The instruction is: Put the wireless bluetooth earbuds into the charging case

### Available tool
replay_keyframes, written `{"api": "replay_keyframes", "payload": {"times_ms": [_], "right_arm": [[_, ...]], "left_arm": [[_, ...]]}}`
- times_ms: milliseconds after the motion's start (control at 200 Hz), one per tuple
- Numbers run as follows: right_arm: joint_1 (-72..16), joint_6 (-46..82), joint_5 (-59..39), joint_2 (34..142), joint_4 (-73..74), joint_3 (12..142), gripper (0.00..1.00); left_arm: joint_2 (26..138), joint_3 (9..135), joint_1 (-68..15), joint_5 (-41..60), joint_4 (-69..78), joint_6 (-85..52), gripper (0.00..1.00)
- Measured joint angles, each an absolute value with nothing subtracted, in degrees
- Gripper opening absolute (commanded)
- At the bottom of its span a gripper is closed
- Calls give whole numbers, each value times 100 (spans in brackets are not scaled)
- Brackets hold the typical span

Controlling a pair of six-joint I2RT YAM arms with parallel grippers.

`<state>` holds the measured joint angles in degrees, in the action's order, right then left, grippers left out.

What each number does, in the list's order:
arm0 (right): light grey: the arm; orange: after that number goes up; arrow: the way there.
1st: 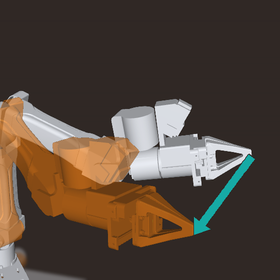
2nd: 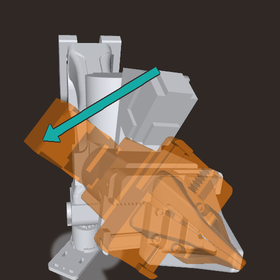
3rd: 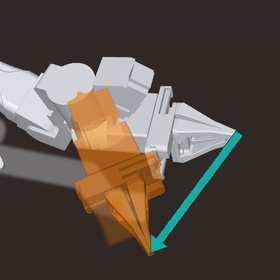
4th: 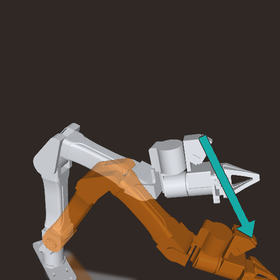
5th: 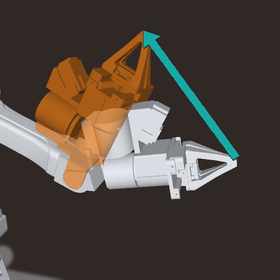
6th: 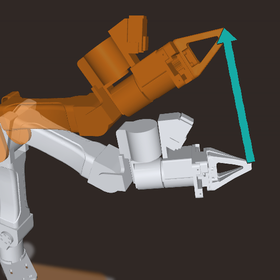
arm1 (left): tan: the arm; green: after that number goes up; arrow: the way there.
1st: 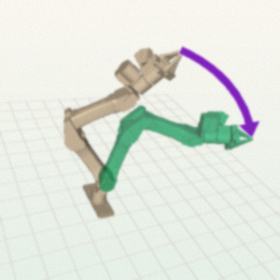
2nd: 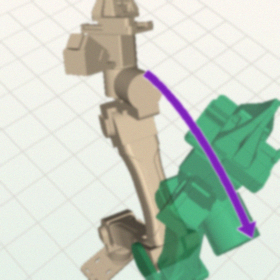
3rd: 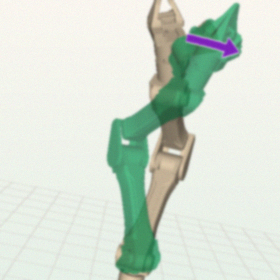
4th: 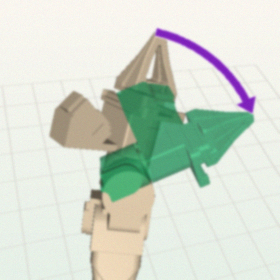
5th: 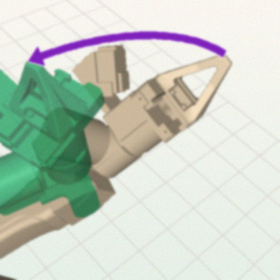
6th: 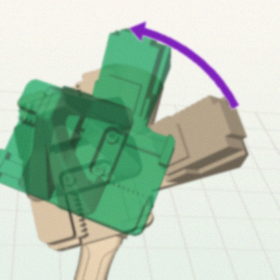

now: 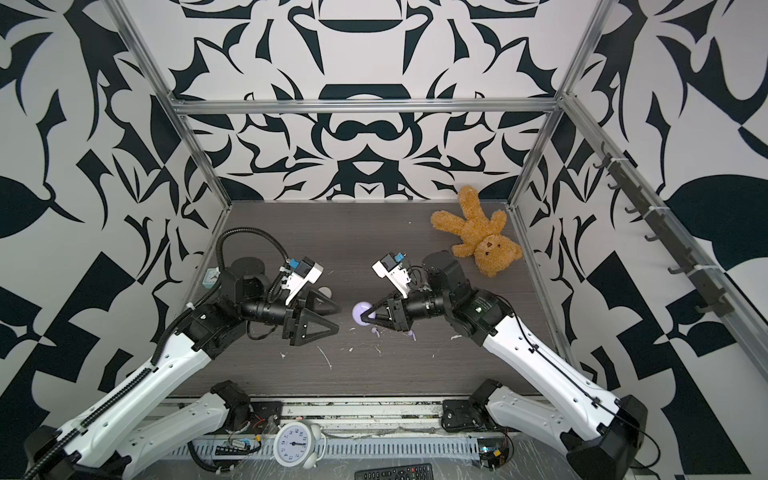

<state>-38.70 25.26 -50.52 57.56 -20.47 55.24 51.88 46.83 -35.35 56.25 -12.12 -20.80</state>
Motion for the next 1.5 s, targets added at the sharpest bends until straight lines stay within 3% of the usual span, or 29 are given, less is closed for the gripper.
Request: {"api": "replay_keyframes", "payload": {"times_ms": [130,365,685,835,950,1500], "right_arm": [[-3870,2663,-5260,5850,-1756,5452,0],[-3872,2869,-5481,6088,-1393,5339,0],[-3889,3041,-5559,6224,-1114,5273,0],[-3909,3100,-5577,6246,-1079,5273,0],[-3924,3144,-5575,6246,-1052,5271,0],[-3964,3173,-5629,6226,-908,5218,0]], "left_arm": [[5389,4613,-3538,5894,-947,-2314,86],[6016,4613,-3634,6230,-607,-2585,68],[6086,4613,-3688,6364,-333,-2714,52],[6178,4613,-3701,6388,-268,-2759,54],[6208,4613,-3715,6401,-252,-2779,44],[6324,4604,-3752,6510,-246,-2862,25]]}}
